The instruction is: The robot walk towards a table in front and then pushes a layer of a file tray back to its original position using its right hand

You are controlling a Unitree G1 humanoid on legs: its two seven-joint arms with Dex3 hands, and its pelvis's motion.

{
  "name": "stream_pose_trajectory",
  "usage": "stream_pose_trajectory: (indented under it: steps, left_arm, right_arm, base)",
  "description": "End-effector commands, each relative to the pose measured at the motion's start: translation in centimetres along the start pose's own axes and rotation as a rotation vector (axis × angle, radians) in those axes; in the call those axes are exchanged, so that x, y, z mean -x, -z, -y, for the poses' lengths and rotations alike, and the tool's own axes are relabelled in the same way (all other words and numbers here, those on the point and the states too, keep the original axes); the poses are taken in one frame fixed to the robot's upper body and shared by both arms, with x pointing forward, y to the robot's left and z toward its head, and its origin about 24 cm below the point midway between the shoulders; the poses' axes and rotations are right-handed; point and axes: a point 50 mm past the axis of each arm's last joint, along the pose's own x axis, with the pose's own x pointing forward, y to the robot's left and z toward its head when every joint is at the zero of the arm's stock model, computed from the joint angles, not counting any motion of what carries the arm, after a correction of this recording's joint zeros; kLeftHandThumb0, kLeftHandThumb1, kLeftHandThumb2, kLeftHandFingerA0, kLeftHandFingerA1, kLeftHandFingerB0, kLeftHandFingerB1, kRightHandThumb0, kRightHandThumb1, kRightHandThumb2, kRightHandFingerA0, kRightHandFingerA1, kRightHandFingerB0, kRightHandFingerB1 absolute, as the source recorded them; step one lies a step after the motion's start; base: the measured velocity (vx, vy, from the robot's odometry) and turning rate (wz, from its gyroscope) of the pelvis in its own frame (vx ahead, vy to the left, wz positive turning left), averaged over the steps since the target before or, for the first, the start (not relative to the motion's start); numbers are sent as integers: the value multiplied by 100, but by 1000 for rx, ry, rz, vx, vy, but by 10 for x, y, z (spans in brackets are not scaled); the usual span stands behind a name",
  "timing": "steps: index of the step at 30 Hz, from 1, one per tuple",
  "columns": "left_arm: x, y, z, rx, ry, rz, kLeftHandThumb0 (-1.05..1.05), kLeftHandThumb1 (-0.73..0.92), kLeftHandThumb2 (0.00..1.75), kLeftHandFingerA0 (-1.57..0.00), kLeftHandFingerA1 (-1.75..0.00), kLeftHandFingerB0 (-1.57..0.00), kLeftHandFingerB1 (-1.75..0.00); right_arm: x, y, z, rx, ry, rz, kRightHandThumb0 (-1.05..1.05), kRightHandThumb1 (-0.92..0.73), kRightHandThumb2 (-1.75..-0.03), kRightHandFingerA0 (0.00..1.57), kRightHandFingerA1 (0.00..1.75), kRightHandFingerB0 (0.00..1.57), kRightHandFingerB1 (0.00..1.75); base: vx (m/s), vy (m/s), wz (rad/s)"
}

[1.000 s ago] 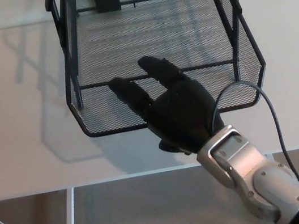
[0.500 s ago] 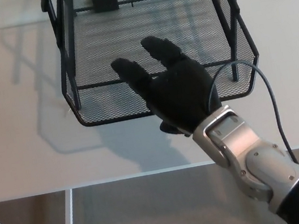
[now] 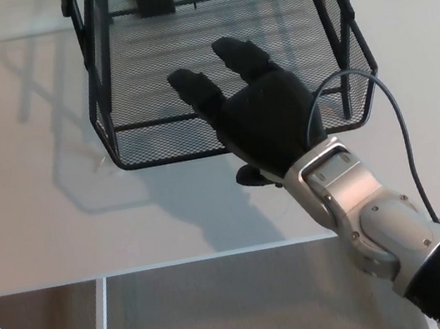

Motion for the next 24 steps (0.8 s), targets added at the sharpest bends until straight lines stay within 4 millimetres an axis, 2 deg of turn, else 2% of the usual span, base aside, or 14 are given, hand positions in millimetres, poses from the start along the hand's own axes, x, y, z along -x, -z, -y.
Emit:
stream_pose_trajectory:
  steps: [1,4,5,6,10,12,14,15,17,19,20,24]
  left_arm:
    - [1,3,-4,-7,-7,-43,-30,26,90,-70,-88,-44,-66]
    - [1,2,-4,-11,-3,-36,-31,26,90,-70,-88,-44,-66]
    - [1,3,-3,-10,-3,-36,-32,25,90,-72,-89,-44,-66]
    - [1,3,-3,-15,-3,-35,-33,24,89,-72,-89,-44,-66]
    - [1,3,-3,-19,1,-36,-34,24,90,-71,-88,-44,-66]
    - [1,4,-3,-13,2,-37,-33,23,89,-73,-89,-45,-67]
    - [1,1,-4,-11,2,-29,-32,23,89,-73,-90,-45,-67]
    - [0,0,-4,-12,1,-25,-32,23,90,-73,-89,-45,-67]
    - [-1,-1,-4,-18,-2,-24,-33,24,90,-74,-89,-46,-68]
    - [0,0,-4,-23,2,-22,-32,24,90,-74,-89,-46,-68]
    - [0,0,-4,-26,4,-21,-33,24,90,-74,-89,-47,-68]
    - [1,2,-5,-25,7,-25,-34,23,89,-75,-89,-46,-68]
  right_arm:
    - [-5,10,3,-15,-14,-34,-58,-31,-80,0,15,0,31]
    - [-2,9,1,-17,-14,-31,-59,-32,-80,0,15,0,31]
    - [2,7,-2,-13,-9,-24,-84,-35,-67,4,20,2,28]
    - [3,6,-3,-19,-4,-20,-57,-28,-80,0,20,0,33]
    - [12,2,-9,-31,-4,-1,-60,-34,-82,4,15,3,32]
    - [19,-4,-8,-50,0,20,-60,-32,-81,0,16,0,34]
    - [23,-8,-3,-54,15,38,-60,-31,-81,0,18,0,34]
    - [25,-9,0,-59,32,49,-83,-37,-68,5,19,5,32]
    - [28,-12,8,-60,47,67,-86,-39,-68,3,18,3,29]
    - [34,-17,17,-79,63,83,-85,-37,-71,4,16,1,27]
    - [37,-19,20,-89,71,90,-64,-33,-83,0,15,0,31]
    - [50,-26,30,-127,100,131,-65,-35,-83,0,11,0,30]
  base:
    - [0,0,0]
    - [0,0,0]
    - [0,0,0]
    - [0,0,0]
    - [0,0,0]
    - [0,0,0]
    - [0,0,0]
    - [0,0,0]
    - [0,0,0]
    - [0,0,0]
    - [0,0,0]
    - [0,0,0]
